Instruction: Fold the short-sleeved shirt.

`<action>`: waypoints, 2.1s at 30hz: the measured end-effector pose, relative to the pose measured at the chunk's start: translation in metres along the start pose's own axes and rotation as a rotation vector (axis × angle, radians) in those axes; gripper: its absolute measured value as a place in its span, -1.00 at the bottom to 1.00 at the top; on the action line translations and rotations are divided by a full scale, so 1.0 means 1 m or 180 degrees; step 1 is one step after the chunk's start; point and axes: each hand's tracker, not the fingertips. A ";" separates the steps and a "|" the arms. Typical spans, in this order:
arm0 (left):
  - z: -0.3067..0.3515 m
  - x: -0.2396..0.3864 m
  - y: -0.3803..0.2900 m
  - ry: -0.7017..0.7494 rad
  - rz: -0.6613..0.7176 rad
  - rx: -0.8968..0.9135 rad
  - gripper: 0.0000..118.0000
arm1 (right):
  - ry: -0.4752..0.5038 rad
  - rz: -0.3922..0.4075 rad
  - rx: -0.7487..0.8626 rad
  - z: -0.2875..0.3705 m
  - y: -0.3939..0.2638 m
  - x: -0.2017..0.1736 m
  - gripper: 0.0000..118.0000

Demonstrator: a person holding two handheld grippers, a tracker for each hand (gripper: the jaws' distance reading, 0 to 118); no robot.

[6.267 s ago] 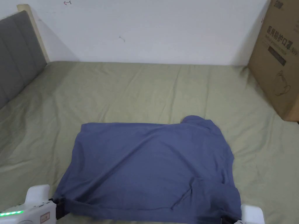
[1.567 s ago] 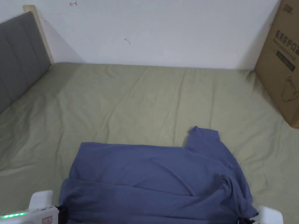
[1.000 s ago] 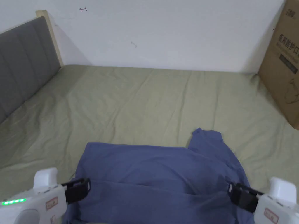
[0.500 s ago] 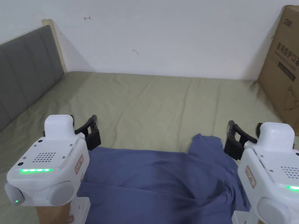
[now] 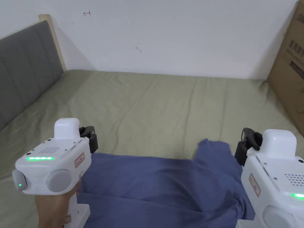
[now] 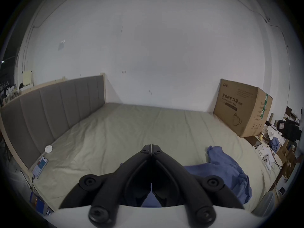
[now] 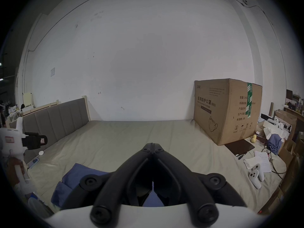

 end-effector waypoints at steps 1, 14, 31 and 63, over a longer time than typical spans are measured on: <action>-0.014 -0.006 0.001 0.0002 -0.0013 -0.0091 -1.00 | 0.0003 0.0003 -0.0021 -0.006 -0.001 0.000 -1.00; -0.222 -0.078 -0.035 0.0335 0.0305 -0.1739 0.72 | -0.0042 0.0071 -0.0421 -0.107 -0.034 0.007 -1.00; -0.256 -0.060 -0.090 0.0253 -0.0246 -0.1975 -0.93 | -0.0242 -0.0034 -0.1104 -0.191 -0.076 0.054 -0.99; -0.104 -0.060 -0.036 0.0113 -0.0014 -0.1330 -0.93 | 0.0265 -0.0312 -0.1537 -0.148 -0.066 0.094 -0.99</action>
